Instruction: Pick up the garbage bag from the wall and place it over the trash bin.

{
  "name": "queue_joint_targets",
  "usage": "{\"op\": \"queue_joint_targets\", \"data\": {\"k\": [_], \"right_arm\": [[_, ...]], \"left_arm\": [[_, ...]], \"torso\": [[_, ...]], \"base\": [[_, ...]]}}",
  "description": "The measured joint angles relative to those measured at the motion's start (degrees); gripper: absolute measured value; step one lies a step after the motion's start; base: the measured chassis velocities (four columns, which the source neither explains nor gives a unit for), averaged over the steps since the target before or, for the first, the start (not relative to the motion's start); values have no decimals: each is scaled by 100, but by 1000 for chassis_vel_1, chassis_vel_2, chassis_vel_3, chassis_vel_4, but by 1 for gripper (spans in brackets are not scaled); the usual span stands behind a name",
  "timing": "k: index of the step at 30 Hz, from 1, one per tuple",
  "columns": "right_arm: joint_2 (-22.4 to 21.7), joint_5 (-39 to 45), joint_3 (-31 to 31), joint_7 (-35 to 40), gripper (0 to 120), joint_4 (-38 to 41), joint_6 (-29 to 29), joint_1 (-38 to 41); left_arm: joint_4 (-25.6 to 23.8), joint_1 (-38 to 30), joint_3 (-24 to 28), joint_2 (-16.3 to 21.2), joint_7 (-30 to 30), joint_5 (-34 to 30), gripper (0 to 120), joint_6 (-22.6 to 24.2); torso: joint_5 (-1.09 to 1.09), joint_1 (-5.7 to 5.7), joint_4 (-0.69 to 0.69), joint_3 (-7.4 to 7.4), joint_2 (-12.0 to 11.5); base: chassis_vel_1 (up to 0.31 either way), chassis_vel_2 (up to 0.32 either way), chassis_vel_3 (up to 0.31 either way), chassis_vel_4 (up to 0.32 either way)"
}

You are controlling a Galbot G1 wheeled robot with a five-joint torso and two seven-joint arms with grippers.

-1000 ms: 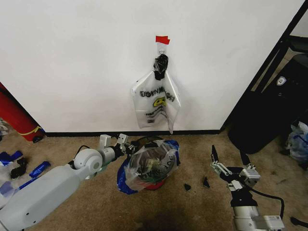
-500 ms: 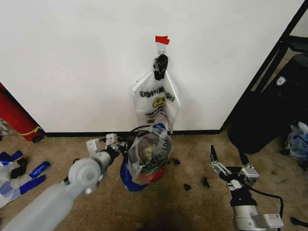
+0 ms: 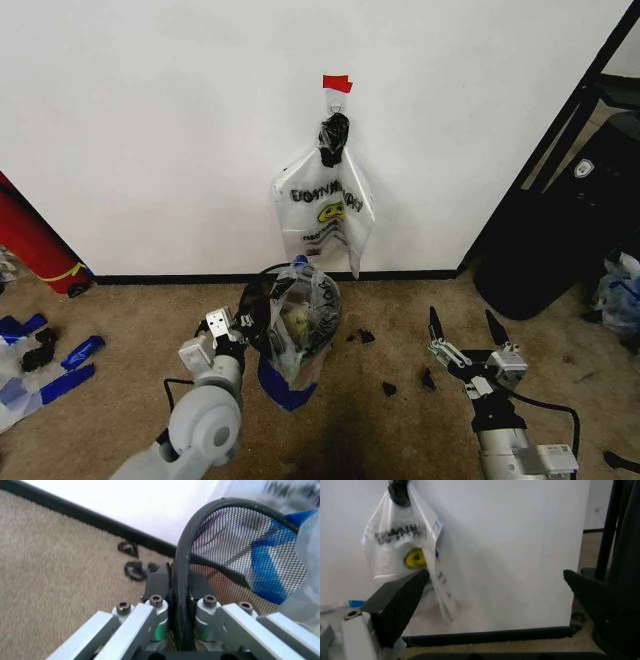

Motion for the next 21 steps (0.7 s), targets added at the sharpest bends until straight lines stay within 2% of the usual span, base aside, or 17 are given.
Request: {"op": "queue_joint_targets", "data": {"k": [9, 16, 19, 21], "right_arm": [[1, -35, -68, -1, 100, -63, -11, 25], [-4, -35, -61, -1, 100, -73, -25, 48], [-7, -28, -56, -1, 100, -73, -43, 69], [-4, 5, -28, -1, 100, -70, -90, 133]], "left_arm": [[417, -52, 127, -393, 254, 284, 2, -214], [536, -100, 180, -378, 269, 267, 2, -152], [537, -111, 181, -406, 267, 252, 7, -84], [524, -148, 147, -412, 208, 242, 20, -32]], "torso": [[-1, 1, -1, 0, 0], [-1, 1, 1, 1, 0], [-1, 1, 0, 1, 0], [-1, 1, 0, 1, 0]], "base": [[0, 0, 0, 0], [0, 0, 0, 0], [0, 0, 0, 0], [0, 0, 0, 0]]}}
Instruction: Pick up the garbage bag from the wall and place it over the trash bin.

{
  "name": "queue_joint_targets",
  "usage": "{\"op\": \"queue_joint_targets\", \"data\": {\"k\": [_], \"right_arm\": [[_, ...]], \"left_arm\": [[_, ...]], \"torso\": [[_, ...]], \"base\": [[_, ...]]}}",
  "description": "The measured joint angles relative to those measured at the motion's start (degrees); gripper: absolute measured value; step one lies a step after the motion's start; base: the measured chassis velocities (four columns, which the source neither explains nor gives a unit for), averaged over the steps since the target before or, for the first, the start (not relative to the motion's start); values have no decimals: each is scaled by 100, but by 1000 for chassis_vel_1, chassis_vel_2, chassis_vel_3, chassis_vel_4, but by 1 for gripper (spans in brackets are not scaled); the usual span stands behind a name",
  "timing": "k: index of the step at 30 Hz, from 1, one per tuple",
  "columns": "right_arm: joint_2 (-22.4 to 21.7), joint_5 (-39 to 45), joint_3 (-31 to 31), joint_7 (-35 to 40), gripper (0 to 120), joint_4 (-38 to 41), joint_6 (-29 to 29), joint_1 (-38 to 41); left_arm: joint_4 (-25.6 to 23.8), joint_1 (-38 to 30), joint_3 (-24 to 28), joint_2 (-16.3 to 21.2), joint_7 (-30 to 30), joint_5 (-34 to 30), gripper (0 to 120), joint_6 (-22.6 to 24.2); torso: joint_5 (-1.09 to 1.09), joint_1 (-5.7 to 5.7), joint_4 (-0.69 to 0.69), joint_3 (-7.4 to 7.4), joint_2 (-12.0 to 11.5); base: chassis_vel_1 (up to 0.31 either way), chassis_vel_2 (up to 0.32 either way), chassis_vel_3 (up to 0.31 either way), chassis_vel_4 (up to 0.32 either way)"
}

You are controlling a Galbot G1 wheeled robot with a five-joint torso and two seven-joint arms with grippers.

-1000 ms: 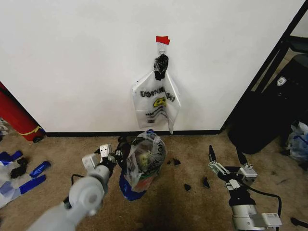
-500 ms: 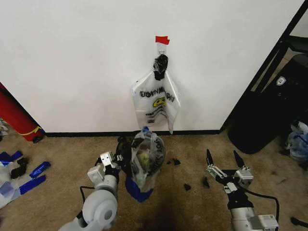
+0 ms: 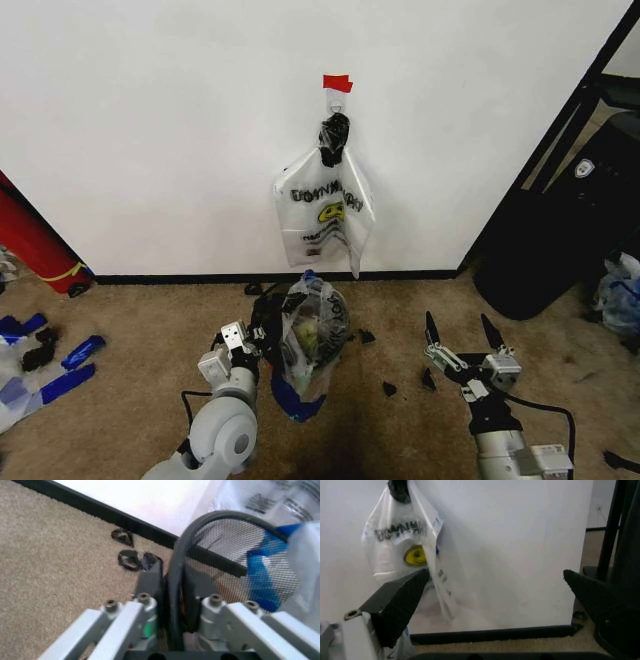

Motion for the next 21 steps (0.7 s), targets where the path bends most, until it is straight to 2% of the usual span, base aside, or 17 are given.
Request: {"op": "queue_joint_targets", "data": {"k": [2, 5, 6, 8, 9, 12, 13, 16, 18, 20, 21], "right_arm": [[1, 19, 9, 2, 100, 5, -21, 28], [-28, 42, 8, 9, 100, 37, -74, 90], [-28, 42, 8, 9, 100, 37, -74, 90], [-41, 42, -21, 10, 100, 67, -112, 103], [-41, 42, -21, 10, 100, 67, -112, 103], [-52, 62, -86, 39, 100, 70, -181, 122], [-52, 62, -86, 39, 100, 70, -181, 122], [-142, 188, -147, 134, 100, 54, -398, 231], [-201, 202, -150, 178, 100, 36, -468, 297], [-496, 455, -160, 410, 100, 32, -942, 698], [-496, 455, -160, 410, 100, 32, -942, 698]], "left_arm": [[-18, 0, -8, 18, -6, -1, 23, 12], [-121, 50, -26, 147, -5, 4, 37, 66], [-121, 50, -26, 147, -5, 4, 37, 66], [-204, 100, -74, 210, 0, 30, 48, 100], [-204, 100, -74, 210, 0, 30, 48, 100], [-386, 122, -185, 370, 22, 128, 62, 119], [-386, 122, -185, 370, 22, 128, 62, 119], [-482, 46, -386, 688, 294, 673, 77, 128], [-500, 20, -453, 758, 367, 770, 80, 119], [-760, -27, -852, 1150, 747, 980, 93, -17], [-760, -27, -852, 1150, 747, 980, 93, -17]], "torso": [[0, 0, 0, 0, 0], [1, 0, 1, 0, 0], [1, 0, 1, 0, 0], [-1, 0, 0, 0, 0], [-1, 0, 0, 0, 0], [-1, 0, 0, 0, 0], [-1, 0, 0, 0, 0], [-2, 0, -2, 0, 0], [-2, 0, -2, 0, 0], [1, 0, 2, 0, 0], [1, 0, 2, 0, 0]], "base": [[0, 0, 0, 0], [0, 0, 0, 0], [0, 0, 0, 0], [0, 0, 0, 0], [0, 0, 0, 0], [0, 0, 0, 0], [0, 0, 0, 0], [0, 0, 0, 0], [0, 0, 0, 0], [0, 0, 0, 0], [0, 0, 0, 0]]}}
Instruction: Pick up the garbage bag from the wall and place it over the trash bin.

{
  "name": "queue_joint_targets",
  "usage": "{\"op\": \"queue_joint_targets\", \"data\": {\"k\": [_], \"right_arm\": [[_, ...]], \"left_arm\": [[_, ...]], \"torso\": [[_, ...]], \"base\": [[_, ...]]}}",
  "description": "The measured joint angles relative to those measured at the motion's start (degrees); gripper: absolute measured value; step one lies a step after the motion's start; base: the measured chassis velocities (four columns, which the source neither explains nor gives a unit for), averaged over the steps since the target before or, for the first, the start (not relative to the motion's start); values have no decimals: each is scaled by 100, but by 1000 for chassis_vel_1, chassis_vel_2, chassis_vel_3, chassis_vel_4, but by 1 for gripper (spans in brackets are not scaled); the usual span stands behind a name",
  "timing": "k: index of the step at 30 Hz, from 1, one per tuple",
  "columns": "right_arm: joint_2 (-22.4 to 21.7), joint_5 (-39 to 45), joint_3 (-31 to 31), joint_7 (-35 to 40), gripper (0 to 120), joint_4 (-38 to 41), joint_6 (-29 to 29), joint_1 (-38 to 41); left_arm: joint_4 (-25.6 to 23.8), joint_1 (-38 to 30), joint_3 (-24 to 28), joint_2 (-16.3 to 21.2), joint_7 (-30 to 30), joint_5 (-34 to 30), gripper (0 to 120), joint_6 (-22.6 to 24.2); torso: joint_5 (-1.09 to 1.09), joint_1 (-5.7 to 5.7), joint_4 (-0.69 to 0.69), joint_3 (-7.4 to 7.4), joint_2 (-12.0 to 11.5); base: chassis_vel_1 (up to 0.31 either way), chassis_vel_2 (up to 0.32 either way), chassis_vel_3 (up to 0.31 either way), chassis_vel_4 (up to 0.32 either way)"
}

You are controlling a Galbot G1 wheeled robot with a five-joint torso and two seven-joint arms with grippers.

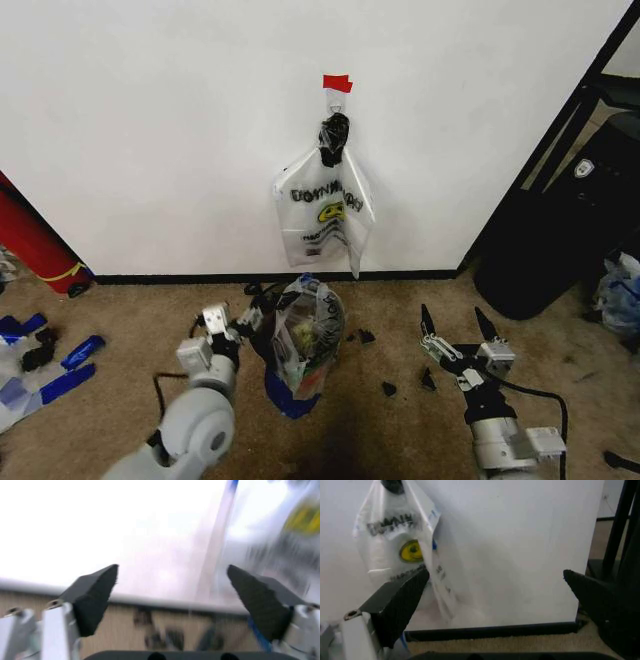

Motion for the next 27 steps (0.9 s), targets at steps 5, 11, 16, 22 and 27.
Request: {"op": "queue_joint_targets", "data": {"k": [5, 11, 16, 22, 27], "right_arm": [[-179, 358, -29, 140, 100, 33, -371, 311], [-254, 1178, -509, 397, 100, -325, -1241, 958], [-212, 1673, -1361, 677, 100, -834, -1840, 1749], [-108, 1893, -2123, 903, 100, -1285, -2191, 2483], [57, 1915, -2510, 1252, 100, -1472, -2569, 2895]], "left_arm": [[-177, 72, -226, 288, 462, 54, 102, -337], [42, 472, -672, 312, 1752, 909, 114, -1248], [-155, 1198, -1254, 104, 2051, 1135, 115, -1439], [-439, 1778, -1419, -30, 2106, 1266, 111, -1439], [-497, 1913, -1250, -162, 2067, 1473, 102, -1381]], "torso": [[-2, 0, -2, 0, 0], [-7, 0, -13, 0, 0], [-5, 0, 4, 0, 0], [-3, 0, -3, 0, 0], [-3, 0, -1, 0, 0]], "base": [[0, 0, 0, 0], [0, 0, 0, 0], [0, 0, 0, 0], [0, 0, 0, 0], [0, 0, 0, 0]]}}
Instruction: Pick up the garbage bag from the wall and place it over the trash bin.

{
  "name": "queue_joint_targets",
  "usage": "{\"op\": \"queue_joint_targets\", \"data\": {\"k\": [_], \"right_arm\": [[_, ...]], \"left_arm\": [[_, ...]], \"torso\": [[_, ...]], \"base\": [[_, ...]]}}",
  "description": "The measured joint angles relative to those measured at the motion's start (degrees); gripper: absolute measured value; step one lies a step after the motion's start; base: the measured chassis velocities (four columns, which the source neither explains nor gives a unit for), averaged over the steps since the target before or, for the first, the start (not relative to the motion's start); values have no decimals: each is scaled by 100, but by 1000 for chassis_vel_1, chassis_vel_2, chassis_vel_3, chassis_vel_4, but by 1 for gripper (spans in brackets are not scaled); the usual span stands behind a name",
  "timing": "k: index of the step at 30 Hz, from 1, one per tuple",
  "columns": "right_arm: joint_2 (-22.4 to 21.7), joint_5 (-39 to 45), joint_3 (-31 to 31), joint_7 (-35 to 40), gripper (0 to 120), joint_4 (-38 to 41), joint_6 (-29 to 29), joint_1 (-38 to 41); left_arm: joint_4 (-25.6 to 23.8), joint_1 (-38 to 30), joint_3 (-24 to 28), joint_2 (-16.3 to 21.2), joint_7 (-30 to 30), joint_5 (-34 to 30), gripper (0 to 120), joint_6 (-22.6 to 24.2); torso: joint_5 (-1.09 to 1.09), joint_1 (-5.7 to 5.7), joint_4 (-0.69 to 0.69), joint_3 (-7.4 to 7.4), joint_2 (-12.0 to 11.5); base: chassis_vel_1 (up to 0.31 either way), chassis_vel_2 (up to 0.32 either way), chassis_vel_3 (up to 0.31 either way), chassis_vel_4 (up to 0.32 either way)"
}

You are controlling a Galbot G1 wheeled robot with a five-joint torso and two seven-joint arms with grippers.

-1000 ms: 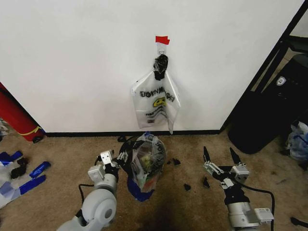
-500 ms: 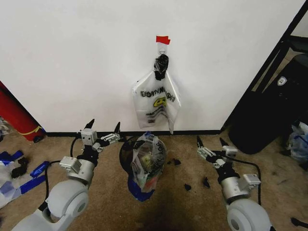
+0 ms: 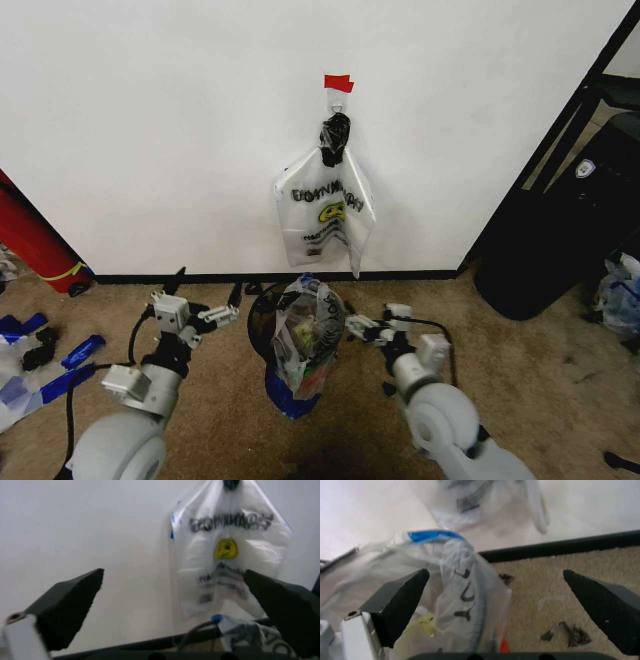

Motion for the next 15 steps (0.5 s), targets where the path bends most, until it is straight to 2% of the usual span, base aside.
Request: {"op": "queue_joint_targets", "data": {"k": [8, 10, 12, 14, 15], "right_arm": [[172, 342, -138, 502, 100, -151, -547, 232], [176, 435, -167, 538, 95, -268, -660, 284], [192, 623, -190, 589, 85, -336, -769, 369], [202, 702, -207, 610, 82, -367, -816, 407], [212, 804, -233, 650, 75, -412, -872, 458]], "left_arm": [[50, 7, 192, -15, -171, 52, 100, 50], [74, -15, 319, -21, -217, 130, 100, 57], [83, -51, 395, -89, -238, 142, 100, 70], [92, -59, 417, -98, -240, 143, 100, 75], [96, -67, 439, -91, -241, 143, 100, 80]], "torso": [[1, 0, 0, 0, 0], [2, 0, -1, 0, 0], [1, 0, 0, 0, 0], [1, 0, 0, 0, 0], [1, 0, 0, 0, 0]], "base": [[0, 0, 0, 0], [0, 0, 0, 0], [0, 0, 0, 0], [0, 0, 0, 0], [0, 0, 0, 0]]}}
